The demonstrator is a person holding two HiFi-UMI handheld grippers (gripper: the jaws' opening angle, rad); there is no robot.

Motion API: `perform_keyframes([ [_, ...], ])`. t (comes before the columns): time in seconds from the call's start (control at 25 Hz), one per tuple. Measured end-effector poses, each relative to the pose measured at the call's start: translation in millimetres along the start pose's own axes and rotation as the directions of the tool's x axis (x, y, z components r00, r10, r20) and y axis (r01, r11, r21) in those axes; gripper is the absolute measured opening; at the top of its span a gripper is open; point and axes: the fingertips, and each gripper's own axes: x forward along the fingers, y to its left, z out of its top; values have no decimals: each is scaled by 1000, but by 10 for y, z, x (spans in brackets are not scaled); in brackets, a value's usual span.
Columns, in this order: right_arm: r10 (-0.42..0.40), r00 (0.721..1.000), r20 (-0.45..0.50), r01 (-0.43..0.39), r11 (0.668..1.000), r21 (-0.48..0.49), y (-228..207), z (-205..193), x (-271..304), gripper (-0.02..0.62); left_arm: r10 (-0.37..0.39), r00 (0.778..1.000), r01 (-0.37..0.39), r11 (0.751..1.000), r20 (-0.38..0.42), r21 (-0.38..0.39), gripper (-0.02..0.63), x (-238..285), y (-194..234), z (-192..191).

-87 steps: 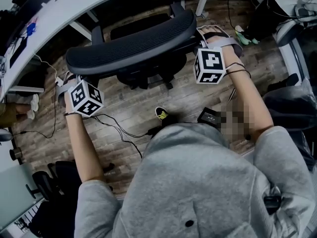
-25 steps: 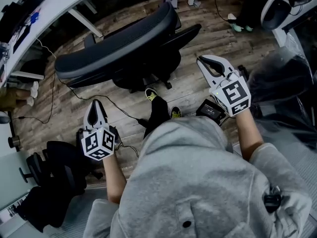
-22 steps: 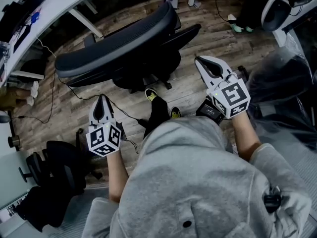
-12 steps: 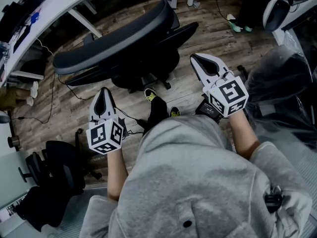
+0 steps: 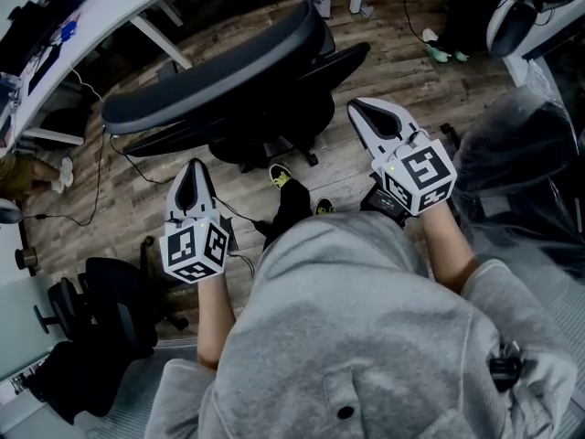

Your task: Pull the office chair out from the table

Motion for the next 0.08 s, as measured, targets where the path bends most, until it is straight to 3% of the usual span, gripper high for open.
perform_keyframes([
  [0.08, 7, 1000, 3, -7, 1000, 2, 21, 13, 10, 37, -2, 1000, 2, 1000, 2, -6, 12, -1, 8, 6],
])
